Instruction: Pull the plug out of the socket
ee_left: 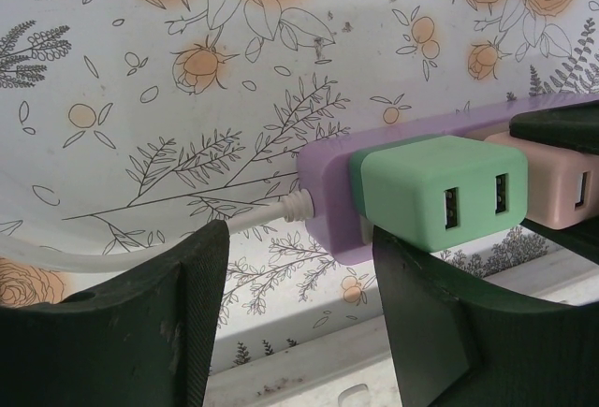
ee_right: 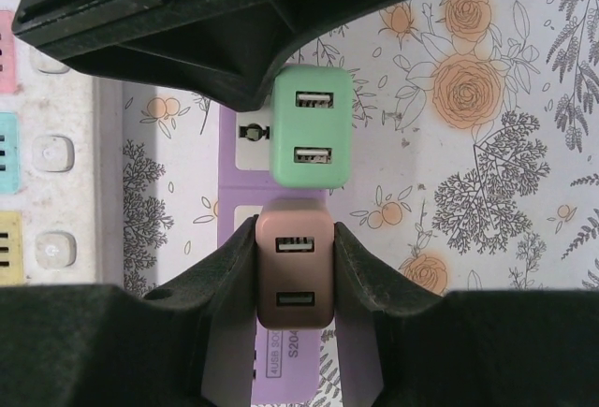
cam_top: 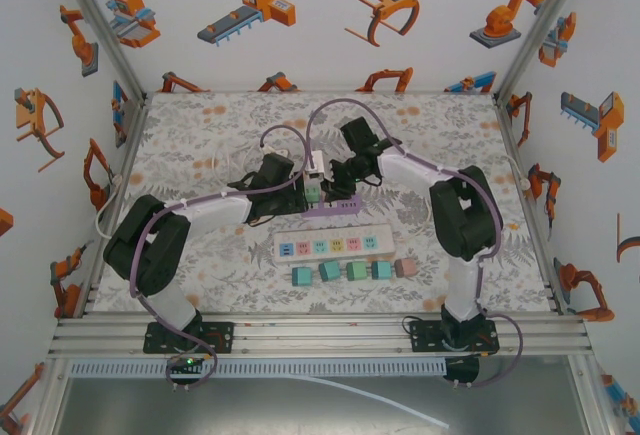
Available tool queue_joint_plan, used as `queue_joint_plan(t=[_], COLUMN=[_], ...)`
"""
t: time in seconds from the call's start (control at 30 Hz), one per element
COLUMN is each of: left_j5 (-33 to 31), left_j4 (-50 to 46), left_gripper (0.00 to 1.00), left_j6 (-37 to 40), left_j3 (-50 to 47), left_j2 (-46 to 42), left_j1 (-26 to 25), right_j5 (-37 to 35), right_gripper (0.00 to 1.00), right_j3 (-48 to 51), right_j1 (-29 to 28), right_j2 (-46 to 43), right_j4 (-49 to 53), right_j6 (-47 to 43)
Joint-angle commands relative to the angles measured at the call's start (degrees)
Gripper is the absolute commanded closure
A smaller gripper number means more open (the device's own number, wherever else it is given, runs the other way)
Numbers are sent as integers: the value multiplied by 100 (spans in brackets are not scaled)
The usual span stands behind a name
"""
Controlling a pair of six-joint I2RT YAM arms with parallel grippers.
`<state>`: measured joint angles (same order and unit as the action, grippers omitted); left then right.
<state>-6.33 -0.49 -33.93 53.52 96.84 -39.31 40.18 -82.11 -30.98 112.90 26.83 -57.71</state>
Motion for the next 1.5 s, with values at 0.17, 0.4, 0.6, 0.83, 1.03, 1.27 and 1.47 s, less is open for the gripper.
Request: queue_joint_plan(t=[0.17, 0.4, 0.6, 0.83, 1.03, 1.27, 1.47], left_j5=[-264, -176, -172, -101, -113, 66, 230], left_j4=[-745, -705, -666, -601, -602, -389, -221], left_gripper=[40, 40, 40, 40, 40, 38, 36], left_j6=[55, 62, 86, 105, 111, 264, 512], left_j3=[-140, -181, -210, -252, -263, -263, -168], left_j2=[174, 191, 197, 169, 110, -113, -437], left_j1=[-39, -49, -58, -79, -129, -166, -168], right_j5=[271, -237, -193, -113, -134, -129, -270], right_gripper=[78, 78, 78, 78, 78, 78, 78], right_j3=[-215, 468, 709, 823, 871, 871, 1380], right_j1=[-30, -29, -31, -11, -4, 14, 22], right_j2=[-96, -452, -732, -849, -918, -1156, -1823], right_j4=[364, -603, -773, -767, -767, -808, -1439], right_j6=[-91, -82, -56, 101, 146, 573, 1818])
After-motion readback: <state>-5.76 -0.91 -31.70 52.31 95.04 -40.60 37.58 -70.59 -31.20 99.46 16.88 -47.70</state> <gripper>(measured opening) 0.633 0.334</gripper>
